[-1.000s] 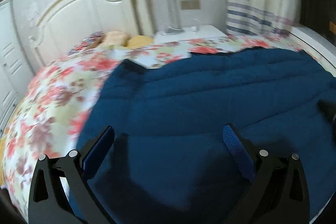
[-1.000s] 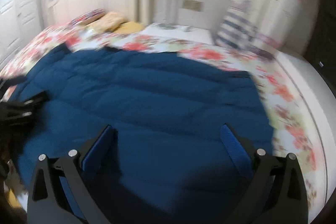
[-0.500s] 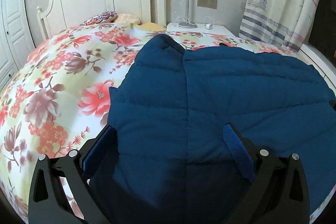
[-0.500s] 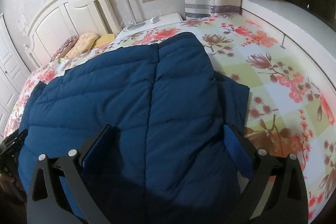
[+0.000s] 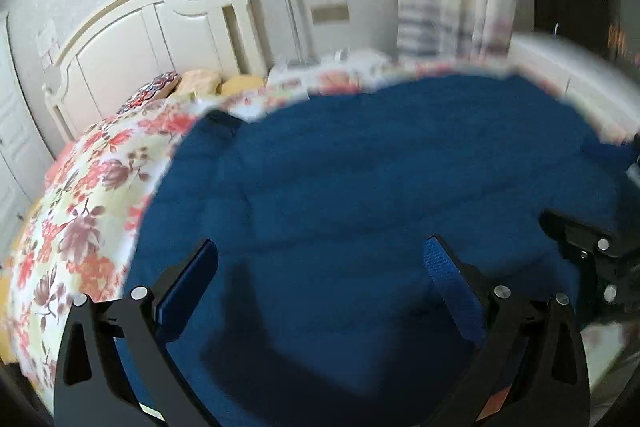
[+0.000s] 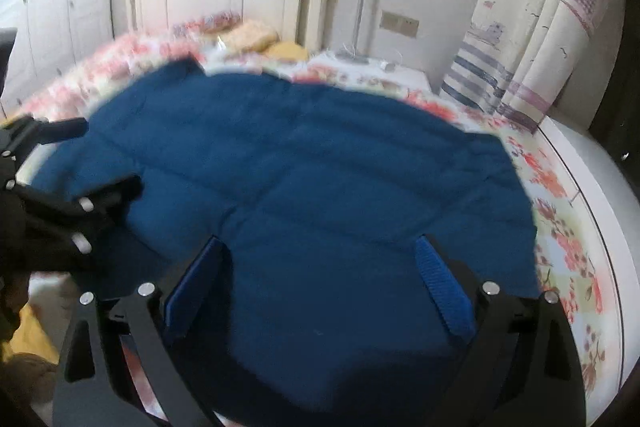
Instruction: Fold large clothes
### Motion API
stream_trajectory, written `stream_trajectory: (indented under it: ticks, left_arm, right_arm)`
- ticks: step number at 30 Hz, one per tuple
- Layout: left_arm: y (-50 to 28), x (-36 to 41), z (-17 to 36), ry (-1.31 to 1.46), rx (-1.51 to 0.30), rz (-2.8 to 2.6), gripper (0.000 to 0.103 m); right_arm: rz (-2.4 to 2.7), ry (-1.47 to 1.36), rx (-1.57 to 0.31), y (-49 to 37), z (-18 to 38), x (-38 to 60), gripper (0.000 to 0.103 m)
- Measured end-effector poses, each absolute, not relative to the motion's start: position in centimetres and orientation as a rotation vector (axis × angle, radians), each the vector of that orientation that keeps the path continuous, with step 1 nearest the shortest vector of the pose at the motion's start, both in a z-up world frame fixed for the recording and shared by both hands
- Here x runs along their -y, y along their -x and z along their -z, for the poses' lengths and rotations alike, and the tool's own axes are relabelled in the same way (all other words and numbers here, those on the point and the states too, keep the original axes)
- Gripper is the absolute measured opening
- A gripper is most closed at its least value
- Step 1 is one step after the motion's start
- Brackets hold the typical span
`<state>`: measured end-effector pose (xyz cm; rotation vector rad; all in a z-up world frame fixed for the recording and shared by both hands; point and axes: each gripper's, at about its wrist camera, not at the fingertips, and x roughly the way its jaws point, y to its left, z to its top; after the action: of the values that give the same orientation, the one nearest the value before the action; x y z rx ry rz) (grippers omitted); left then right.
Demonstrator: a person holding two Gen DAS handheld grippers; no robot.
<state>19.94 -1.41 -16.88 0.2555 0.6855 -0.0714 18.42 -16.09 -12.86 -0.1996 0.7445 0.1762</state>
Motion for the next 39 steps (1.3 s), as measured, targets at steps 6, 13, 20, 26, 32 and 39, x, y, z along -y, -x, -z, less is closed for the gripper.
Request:
stream_trajectory:
  ticks: [6, 13, 20, 26, 32, 39]
  left_arm:
    - [-20.9, 1.1, 18.5, -0.247, -0.724, 0.073, 0.099]
    - [-20.8, 1.0, 18.7, -0.228, -0.734, 0.083, 0.099]
    - [-18.0, -3.9, 15.4, -0.083, -0.699, 0.061, 0.099]
    - [-18.6, -10.2, 18.0, 0.054, -0.809, 0.026, 0.099]
    - [-18.8, -9.9, 18.1, 0.032, -0.821, 0.024, 0.099]
    - [-19.0, -9.9, 18.5, 0.030, -0.818, 0.028, 0.099]
  right_arm:
    - [-0.176, 0.201, -0.788, -19.6, 14.8, 16.2, 0.101]
    - [-0.180, 0.195, -0.792, -19.4, 15.2, 16.2, 0.101]
    - [-0.153, 0.173, -0.743, -16.1, 11.8, 19.7, 0.098]
    - [-0.193, -0.080, -0.808, -13.9, 14.6, 26.9, 0.101]
    - [-0.201, -0.234, -0.779, -9.7, 12.5, 30.8, 0.099]
    - [-0.246, -0.496, -0.880, -6.1, 16.0, 34.8, 0.097]
